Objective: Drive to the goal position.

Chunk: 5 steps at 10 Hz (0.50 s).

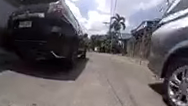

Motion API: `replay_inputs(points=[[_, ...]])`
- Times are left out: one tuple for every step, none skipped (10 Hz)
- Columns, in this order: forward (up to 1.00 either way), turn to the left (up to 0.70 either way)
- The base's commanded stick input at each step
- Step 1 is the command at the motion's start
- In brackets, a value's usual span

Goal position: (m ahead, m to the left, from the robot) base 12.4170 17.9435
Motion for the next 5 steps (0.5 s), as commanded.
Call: replay_inputs(points=[[1.00, 0.00], [1.00, 0.00], [1.00, 0.00], [1.00, 0.00], [1.00, 0.00]])
